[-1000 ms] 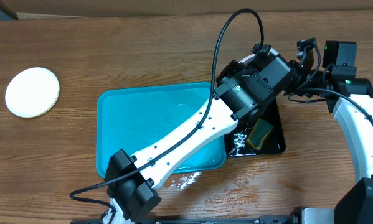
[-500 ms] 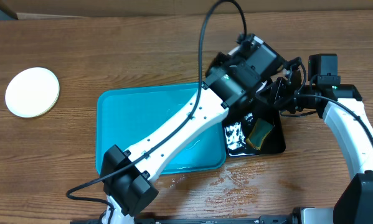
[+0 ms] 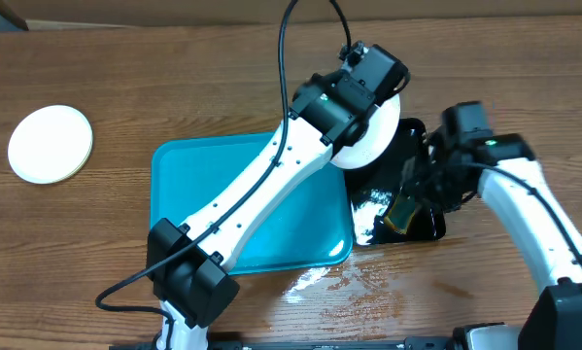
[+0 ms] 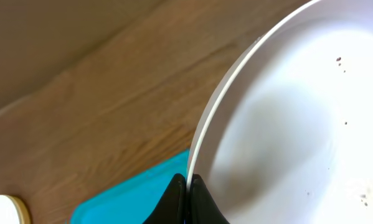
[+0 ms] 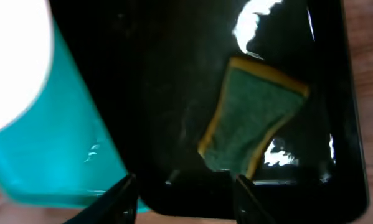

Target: Clean dirty plates on tray and stack at the side

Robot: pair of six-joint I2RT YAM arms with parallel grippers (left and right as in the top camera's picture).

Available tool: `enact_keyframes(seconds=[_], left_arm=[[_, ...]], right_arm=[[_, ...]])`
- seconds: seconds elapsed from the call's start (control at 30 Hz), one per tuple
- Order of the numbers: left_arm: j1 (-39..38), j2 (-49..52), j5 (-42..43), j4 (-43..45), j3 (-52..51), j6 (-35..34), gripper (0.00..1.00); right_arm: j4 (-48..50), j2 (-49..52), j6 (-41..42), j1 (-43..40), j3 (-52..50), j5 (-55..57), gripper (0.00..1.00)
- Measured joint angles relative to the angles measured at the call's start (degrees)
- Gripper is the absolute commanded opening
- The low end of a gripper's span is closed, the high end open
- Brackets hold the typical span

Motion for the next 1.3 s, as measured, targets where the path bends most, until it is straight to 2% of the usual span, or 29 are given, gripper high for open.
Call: enact_keyframes(seconds=[0.13, 0.33, 0.4, 0.47, 0.6, 0.77, 1.0, 1.13, 1.3], left_arm=[[1.6, 0.0, 3.3, -2.3, 0.0, -0.4, 0.04], [2.9, 0.0, 7.9, -2.7, 0.0, -0.8, 0.04], [2.8, 0.0, 9.0, -2.7, 0.0, -1.0, 0.04], [2.8, 0.0, 10.2, -2.7, 0.0, -1.1, 0.04], [2.8, 0.0, 10.9, -2.7, 0.0, -1.2, 0.04], [2.9, 0.3, 11.2, -3.7, 0.0, -1.2, 0.04], [3.5, 3.5, 11.3, -4.4, 0.0, -1.2, 0.04], [3.9, 3.6, 11.8, -4.8, 0.0, -1.2, 0.04], [4.0, 3.7, 16.8, -5.4, 0.0, -0.8, 0.04]], right_arm=[[5.5, -0.3, 4.3, 4.0, -6.6, 6.8, 0.60], [22.9, -0.4, 6.6, 4.7, -18.3, 10.3, 0.60], [28.2, -0.4, 7.1, 4.7, -20.9, 10.7, 0.46], [30.6, -0.4, 7.2, 4.7, -21.7, 11.8, 0.11], [31.8, -0.4, 7.4, 4.7, -21.6, 12.1, 0.05], [25.0, -0.6, 7.3, 4.7, -16.2, 10.5, 0.04], [16.4, -3.4, 6.6, 4.7, -1.9, 9.6, 0.04], [18.7, -3.4, 5.7, 4.7, 1.0, 6.6, 0.04], [29.4, -3.3, 4.9, 4.7, 1.8, 3.3, 0.04]])
